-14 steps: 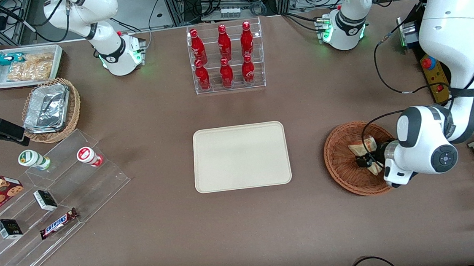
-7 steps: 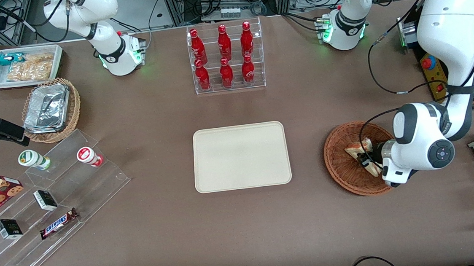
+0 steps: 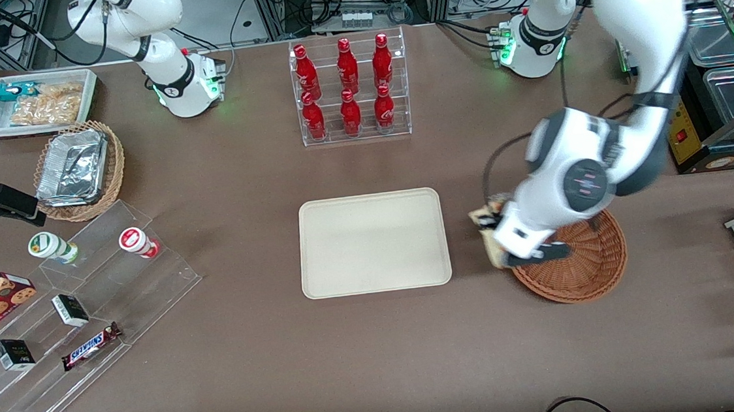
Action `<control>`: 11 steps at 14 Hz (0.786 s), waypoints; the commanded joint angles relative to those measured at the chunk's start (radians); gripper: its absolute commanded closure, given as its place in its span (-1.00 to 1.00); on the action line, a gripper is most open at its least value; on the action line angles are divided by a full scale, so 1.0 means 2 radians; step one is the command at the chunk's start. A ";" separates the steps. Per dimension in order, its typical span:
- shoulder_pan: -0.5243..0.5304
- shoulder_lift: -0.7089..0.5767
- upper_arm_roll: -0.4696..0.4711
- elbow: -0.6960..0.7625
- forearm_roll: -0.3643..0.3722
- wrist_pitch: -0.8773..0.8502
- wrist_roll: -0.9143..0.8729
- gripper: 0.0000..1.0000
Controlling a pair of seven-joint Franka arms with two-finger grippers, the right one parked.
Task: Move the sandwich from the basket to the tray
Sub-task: 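Lift the sandwich and carry it over the cream tray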
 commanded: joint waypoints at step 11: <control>-0.183 0.226 0.028 0.215 0.094 0.026 -0.130 0.43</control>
